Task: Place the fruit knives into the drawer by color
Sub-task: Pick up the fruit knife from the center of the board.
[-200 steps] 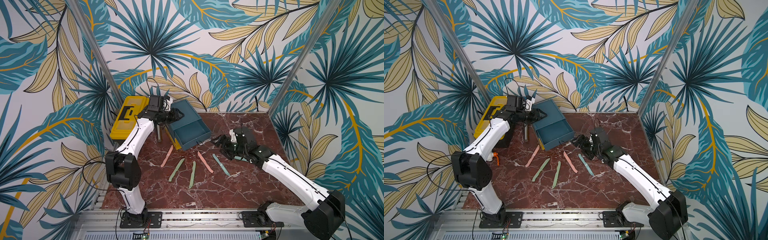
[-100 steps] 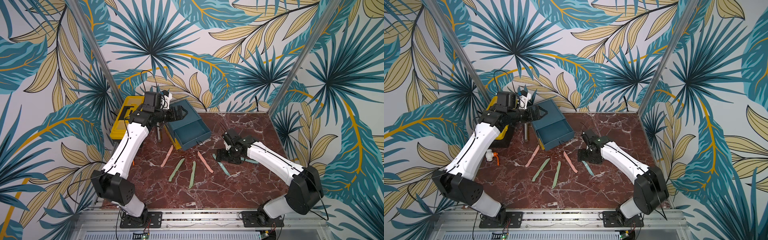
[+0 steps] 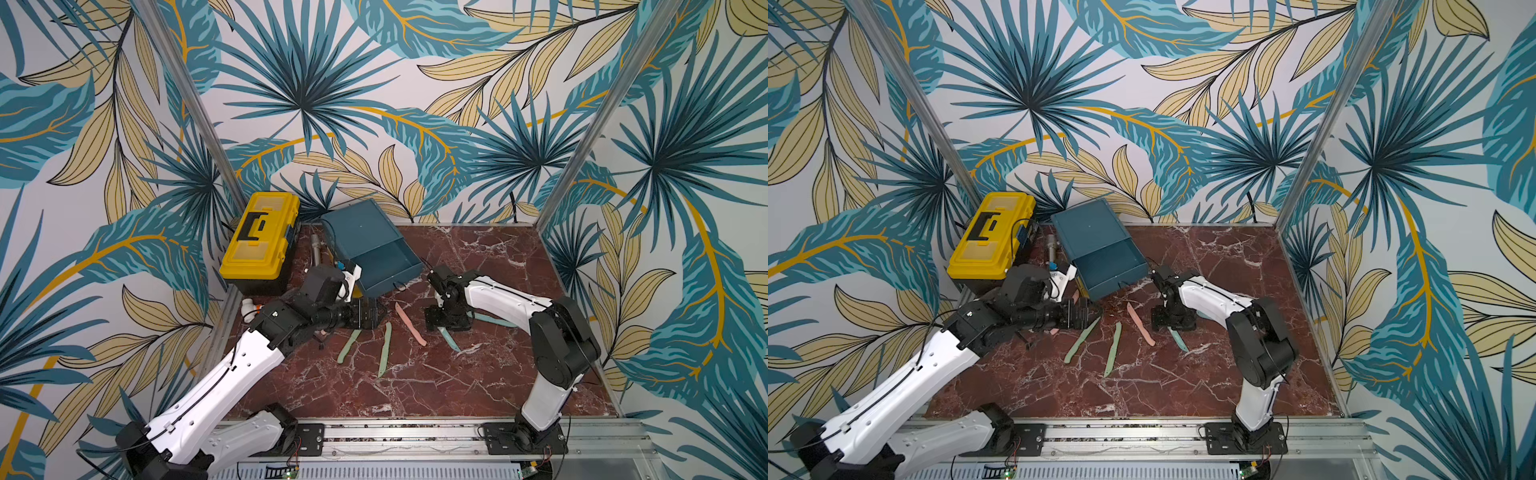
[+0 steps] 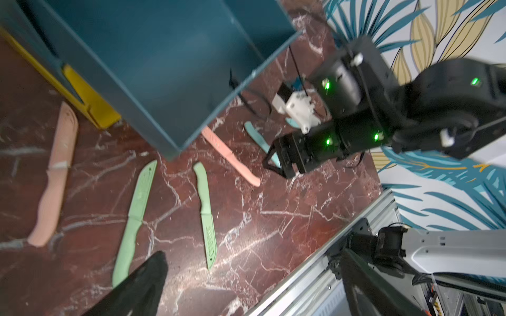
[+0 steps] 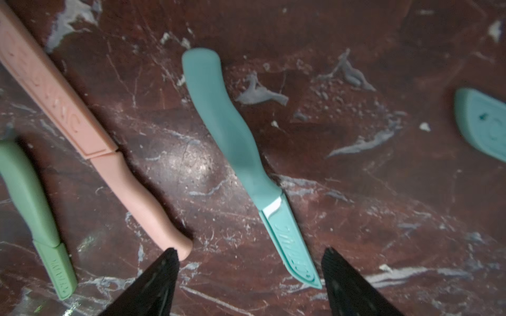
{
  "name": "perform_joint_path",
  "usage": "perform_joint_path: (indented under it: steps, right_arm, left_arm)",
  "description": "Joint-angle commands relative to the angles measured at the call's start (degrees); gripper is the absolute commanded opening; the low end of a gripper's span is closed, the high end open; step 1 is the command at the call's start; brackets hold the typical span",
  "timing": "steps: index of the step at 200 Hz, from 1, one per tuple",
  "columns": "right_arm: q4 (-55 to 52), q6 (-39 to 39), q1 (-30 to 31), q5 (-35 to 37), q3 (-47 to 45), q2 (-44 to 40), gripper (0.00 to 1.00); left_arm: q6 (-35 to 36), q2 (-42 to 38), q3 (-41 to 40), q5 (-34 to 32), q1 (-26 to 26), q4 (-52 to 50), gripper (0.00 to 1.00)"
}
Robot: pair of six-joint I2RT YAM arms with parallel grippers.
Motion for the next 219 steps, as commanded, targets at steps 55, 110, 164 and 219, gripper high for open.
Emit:
perform_joint_path:
  steps: [55,110,164,219]
  right_arm:
    - [1.93,-2.16,-1.38,0.43,1.35,4.47,0.77]
    - [2.85,-3.21,-1.83,0.34,3.48,7.09,0.53]
    - [1.51,-4.42,-2.76,1.78,3.08,6.44,0.25]
    - [2.13,-3.74,-3.05,0.67,2.24,6.54,0.35]
  left_arm:
    - [-7.87,-0.59,-3.77,-6.55,-10.52,0.76,1.0]
    - [-10.94,-1.49,-5.67,-7.93,-12.64,2.79,1.0]
    - [-10.59,-1.59,-5.82,-7.66,-12.87,2.48,1.0]
    - [-10.5,-1.33,-6.53,-7.29,-13.0,3.22,1.0]
